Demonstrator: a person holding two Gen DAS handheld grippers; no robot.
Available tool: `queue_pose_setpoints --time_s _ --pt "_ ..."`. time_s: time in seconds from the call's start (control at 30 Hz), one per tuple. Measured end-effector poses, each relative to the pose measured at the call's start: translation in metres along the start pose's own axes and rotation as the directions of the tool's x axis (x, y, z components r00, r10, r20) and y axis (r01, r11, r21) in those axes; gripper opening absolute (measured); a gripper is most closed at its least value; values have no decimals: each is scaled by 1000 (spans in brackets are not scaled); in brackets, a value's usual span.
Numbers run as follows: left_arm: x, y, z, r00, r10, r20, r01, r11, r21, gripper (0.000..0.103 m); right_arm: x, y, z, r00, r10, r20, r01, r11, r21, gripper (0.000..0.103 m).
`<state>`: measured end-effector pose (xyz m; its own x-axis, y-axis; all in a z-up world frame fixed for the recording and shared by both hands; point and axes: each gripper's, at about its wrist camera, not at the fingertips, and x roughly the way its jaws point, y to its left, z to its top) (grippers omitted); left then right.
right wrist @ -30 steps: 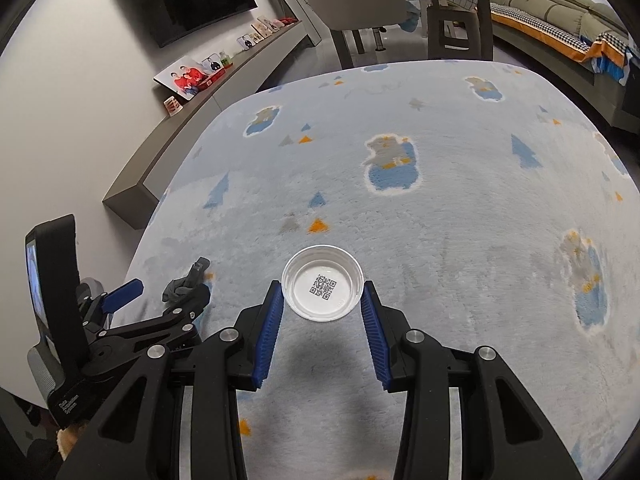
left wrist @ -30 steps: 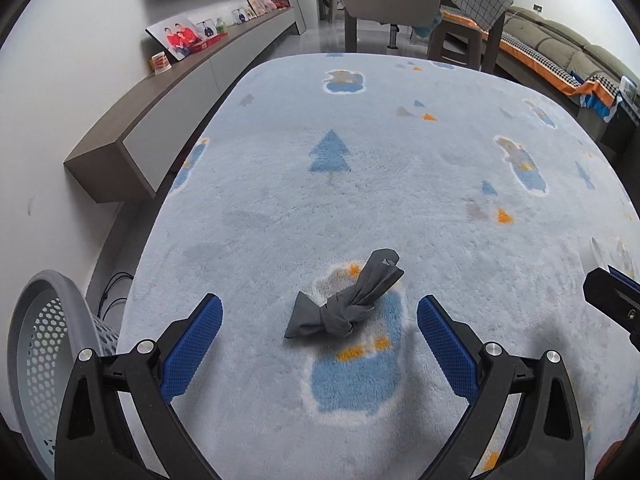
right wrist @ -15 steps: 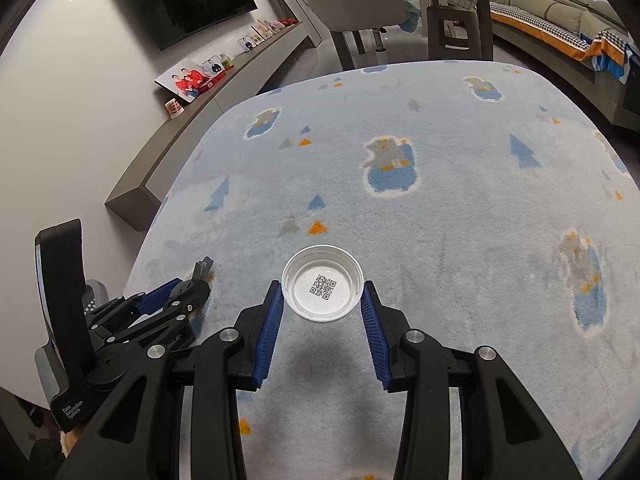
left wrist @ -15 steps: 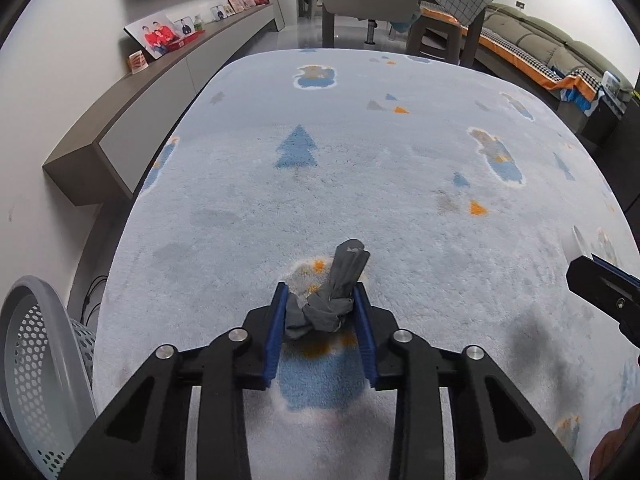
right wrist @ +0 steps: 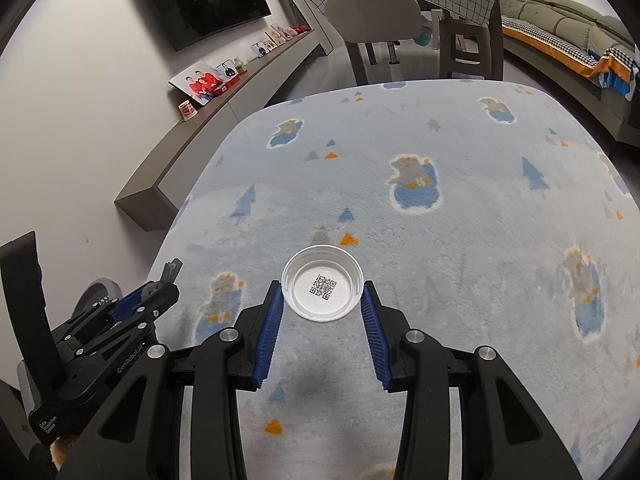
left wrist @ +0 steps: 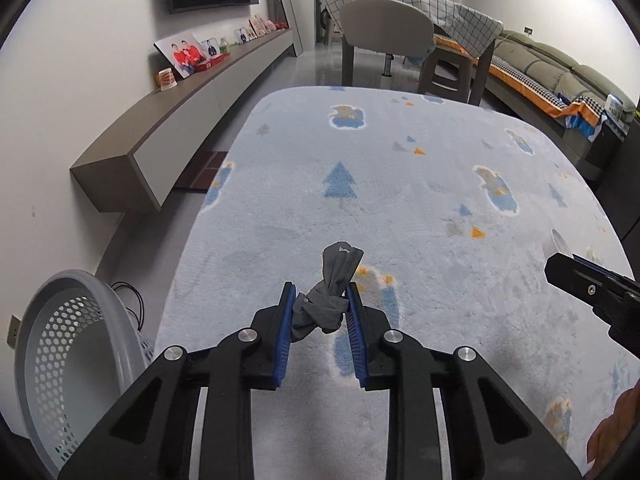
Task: Collect trash
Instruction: 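Grasp the dark grey cloth piece with the left tool while the right tool holds the cap, then carry the grey cloth and white cap over the grey basket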
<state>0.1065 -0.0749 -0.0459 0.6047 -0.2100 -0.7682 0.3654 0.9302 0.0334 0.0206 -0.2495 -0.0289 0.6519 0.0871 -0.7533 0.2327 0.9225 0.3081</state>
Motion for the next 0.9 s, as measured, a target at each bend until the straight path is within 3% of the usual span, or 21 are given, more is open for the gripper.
queue_pose_setpoints --time_s 0.23,0.63,0.9 --pt "-24 17 0 999 34 41 -35 999 4 25 -10 26 5 999 34 30 -34 999 -25 39" --pt "-75 63 -15 995 59 82 -53 995 -84 25 -14 82 2 995 91 33 -88 992 -92 39" --pt "-99 105 -34 988 128 88 -115 984 -136 25 -21 117 8 988 147 45 -142 984 -107 39"
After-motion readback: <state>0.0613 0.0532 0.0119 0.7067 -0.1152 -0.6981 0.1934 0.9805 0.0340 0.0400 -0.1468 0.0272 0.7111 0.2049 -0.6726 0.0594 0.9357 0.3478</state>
